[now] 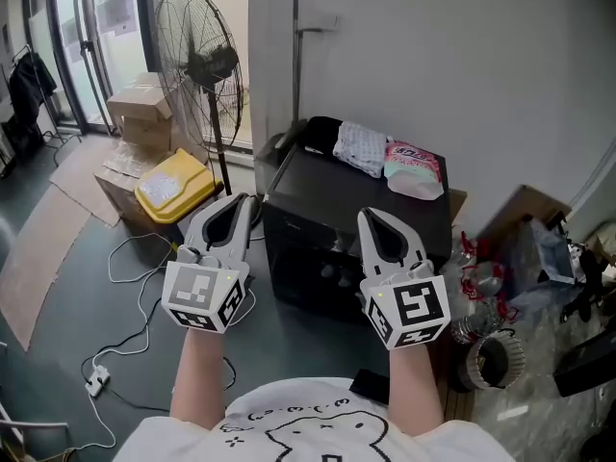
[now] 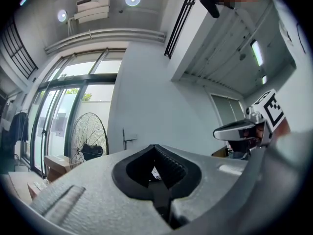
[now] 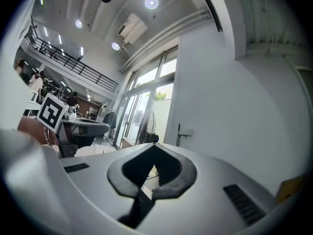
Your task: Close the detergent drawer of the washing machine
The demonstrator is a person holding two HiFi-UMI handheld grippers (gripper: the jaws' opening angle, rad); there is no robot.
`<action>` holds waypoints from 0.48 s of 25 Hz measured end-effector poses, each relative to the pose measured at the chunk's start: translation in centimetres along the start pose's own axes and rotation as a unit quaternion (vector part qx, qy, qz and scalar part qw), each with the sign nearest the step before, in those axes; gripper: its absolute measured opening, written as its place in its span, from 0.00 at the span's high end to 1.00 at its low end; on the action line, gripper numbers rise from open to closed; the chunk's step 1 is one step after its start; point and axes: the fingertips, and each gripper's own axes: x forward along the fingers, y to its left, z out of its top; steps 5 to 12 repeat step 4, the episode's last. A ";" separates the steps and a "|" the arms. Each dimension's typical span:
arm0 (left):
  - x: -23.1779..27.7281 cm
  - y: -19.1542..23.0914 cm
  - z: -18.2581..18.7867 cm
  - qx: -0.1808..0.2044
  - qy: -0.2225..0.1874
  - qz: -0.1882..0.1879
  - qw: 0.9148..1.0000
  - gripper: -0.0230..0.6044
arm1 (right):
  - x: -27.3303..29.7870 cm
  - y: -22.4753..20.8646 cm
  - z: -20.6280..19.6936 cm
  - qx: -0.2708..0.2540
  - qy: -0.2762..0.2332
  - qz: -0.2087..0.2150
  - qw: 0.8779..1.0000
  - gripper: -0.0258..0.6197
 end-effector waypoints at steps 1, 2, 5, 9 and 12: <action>-0.1 0.1 0.0 -0.002 0.000 0.000 1.000 0.94 | 0.1 0.1 0.1 -0.001 0.000 0.000 1.000 0.97; -0.2 0.2 0.0 -0.003 -0.001 -0.001 1.000 0.94 | 0.1 0.2 0.1 -0.002 0.000 0.000 1.000 0.97; -0.3 0.4 0.1 -0.006 -0.002 -0.002 1.000 0.94 | 0.3 0.4 0.3 -0.003 0.000 0.001 1.000 0.97; -0.3 0.4 0.1 -0.006 -0.002 -0.002 1.000 0.94 | 0.3 0.4 0.3 -0.003 0.000 0.001 1.000 0.97; -0.3 0.4 0.1 -0.006 -0.002 -0.002 1.000 0.94 | 0.3 0.4 0.3 -0.003 0.000 0.001 1.000 0.97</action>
